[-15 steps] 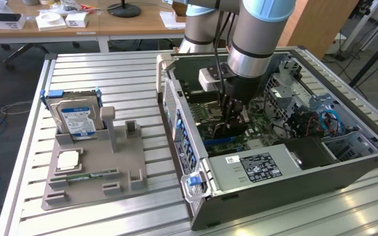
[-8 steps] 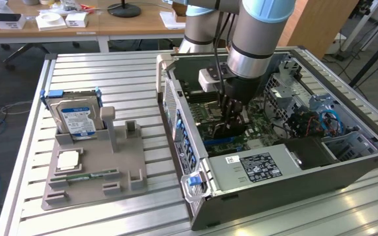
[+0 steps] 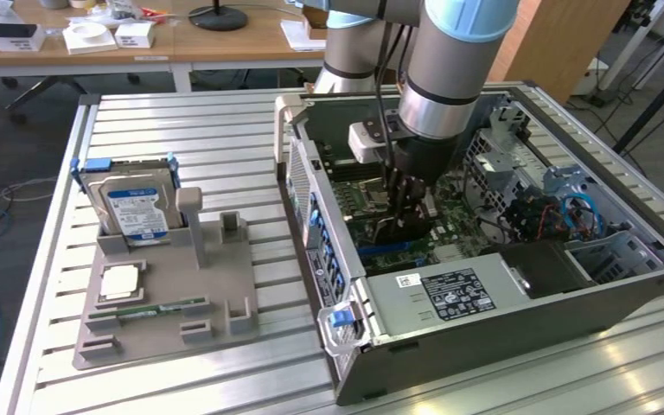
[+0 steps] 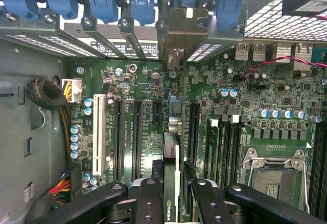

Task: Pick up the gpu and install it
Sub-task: 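Insert the gpu into the slot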

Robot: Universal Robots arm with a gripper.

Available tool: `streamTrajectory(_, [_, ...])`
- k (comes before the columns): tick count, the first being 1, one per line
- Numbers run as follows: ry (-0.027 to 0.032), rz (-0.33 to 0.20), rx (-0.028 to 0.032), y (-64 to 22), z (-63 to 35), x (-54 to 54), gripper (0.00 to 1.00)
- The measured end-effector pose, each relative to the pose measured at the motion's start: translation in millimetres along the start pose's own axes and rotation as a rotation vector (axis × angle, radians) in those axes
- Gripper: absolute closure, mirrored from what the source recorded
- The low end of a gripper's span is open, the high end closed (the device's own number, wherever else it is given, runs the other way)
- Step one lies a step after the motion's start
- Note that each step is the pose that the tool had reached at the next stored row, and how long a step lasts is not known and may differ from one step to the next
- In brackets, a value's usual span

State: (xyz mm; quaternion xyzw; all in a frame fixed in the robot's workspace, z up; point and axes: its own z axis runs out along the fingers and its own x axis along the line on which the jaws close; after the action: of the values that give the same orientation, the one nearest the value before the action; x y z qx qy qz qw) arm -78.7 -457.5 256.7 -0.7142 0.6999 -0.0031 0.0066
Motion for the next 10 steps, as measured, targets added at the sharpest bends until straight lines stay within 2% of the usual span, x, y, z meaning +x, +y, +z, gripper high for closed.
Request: streamTrajectory(10, [0.0,0.0,0.0,0.0,1.3,0.0,0.74])
